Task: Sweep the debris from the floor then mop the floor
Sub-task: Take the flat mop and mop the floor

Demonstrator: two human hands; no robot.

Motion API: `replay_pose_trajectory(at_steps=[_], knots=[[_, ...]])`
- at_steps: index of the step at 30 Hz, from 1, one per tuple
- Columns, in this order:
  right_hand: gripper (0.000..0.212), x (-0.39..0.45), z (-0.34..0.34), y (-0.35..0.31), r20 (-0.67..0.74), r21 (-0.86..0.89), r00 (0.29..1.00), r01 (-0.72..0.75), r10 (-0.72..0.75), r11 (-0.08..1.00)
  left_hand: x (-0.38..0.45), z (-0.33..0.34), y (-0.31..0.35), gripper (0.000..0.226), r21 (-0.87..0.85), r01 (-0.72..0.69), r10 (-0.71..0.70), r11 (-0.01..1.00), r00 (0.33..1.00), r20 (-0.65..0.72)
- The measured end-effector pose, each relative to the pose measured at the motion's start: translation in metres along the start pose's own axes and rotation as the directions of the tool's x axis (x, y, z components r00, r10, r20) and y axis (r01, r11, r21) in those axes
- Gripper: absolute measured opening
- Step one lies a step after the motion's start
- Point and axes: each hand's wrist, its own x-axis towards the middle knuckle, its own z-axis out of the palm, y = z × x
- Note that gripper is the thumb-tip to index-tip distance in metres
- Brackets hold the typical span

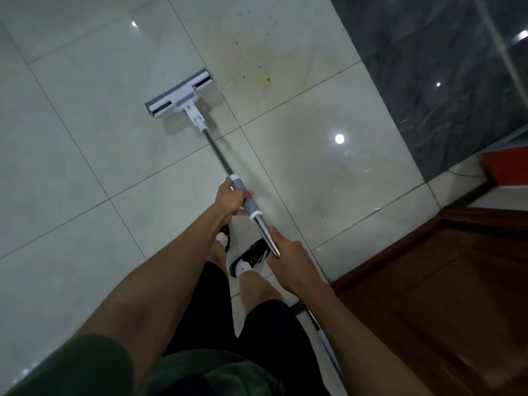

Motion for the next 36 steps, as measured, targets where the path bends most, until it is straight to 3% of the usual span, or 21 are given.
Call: replay_pose_trajectory(at_steps=[4,10,16,21,25,36], knots=[[0.067,0.021,-0.014,-0.02,-0.023,-0.014,1.0,-0.007,0.007,1.0,0.02,-0.001,0.029,0.037,0.045,0.002,-0.002,0.999,1.0,0.002],[0.069,0.069,-0.031,-0.051,-0.034,-0.009,0.997,-0.069,0.069,0.998,0.059,-0.003,0.08,0.068,0.065,0.033,-0.036,0.997,0.998,0.048],[0.069,0.102,-0.04,-0.067,-0.081,-0.024,0.99,-0.117,0.115,0.993,0.089,0.003,0.111,0.07,0.15,0.043,-0.057,0.988,0.994,0.091],[0.069,0.109,-0.04,-0.066,-0.078,-0.011,0.985,-0.158,0.157,0.987,0.103,0.009,0.107,0.07,0.2,0.047,-0.075,0.979,0.988,0.135],[0.068,0.112,-0.043,-0.061,-0.079,0.076,0.984,-0.157,0.162,0.985,0.105,0.015,0.094,0.077,0.128,0.025,-0.037,0.991,0.995,0.092],[0.05,0.106,-0.034,-0.038,-0.103,0.109,0.992,-0.066,0.078,0.992,0.081,0.03,0.07,0.084,0.093,0.061,-0.066,0.994,0.996,0.054]])
